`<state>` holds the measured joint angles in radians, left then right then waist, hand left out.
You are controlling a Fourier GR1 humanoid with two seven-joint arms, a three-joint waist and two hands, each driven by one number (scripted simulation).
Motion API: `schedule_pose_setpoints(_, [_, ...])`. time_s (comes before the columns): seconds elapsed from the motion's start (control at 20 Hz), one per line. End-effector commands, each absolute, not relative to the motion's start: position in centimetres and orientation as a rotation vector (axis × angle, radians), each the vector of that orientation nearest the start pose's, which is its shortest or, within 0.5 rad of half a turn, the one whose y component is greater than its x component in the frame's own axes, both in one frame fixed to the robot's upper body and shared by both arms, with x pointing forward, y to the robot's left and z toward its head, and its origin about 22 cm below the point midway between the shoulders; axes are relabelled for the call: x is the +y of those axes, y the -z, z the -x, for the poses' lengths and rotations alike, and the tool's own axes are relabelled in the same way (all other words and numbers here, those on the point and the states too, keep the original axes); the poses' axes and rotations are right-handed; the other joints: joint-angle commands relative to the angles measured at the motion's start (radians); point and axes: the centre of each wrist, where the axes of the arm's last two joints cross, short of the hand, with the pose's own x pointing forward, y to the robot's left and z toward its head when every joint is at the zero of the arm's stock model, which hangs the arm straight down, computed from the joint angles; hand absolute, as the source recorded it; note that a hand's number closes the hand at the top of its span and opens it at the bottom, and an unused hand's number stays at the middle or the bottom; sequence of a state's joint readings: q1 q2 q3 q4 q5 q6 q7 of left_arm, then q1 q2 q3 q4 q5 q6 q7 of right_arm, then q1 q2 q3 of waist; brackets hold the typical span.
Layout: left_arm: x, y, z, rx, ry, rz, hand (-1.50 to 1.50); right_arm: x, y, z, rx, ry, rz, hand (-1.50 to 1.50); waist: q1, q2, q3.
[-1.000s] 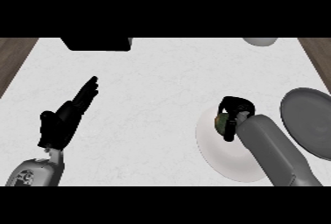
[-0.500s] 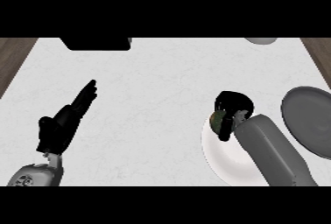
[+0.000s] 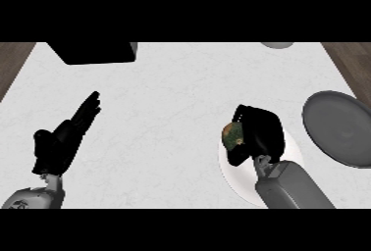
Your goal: Pick the squash from the plate and place it in the pan
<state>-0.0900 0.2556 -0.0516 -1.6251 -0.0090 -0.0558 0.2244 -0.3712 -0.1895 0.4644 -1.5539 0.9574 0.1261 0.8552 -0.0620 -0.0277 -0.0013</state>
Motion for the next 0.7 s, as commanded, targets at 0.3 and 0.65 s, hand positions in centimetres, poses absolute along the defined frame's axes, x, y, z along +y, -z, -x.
schedule_pose_setpoints(0.3, [25.2,-5.8,-26.6,-1.484,0.334,-0.095,0.00,-13.5,-12.1,-17.7,-1.322,-0.591,1.294,1.50,0.036,0.019,0.001])
schedule_pose_setpoints(0.65, [25.3,-5.2,-26.9,-1.498,0.349,-0.090,0.00,-18.3,-11.2,-18.0,-1.366,-0.327,1.295,1.50,0.052,0.027,0.003])
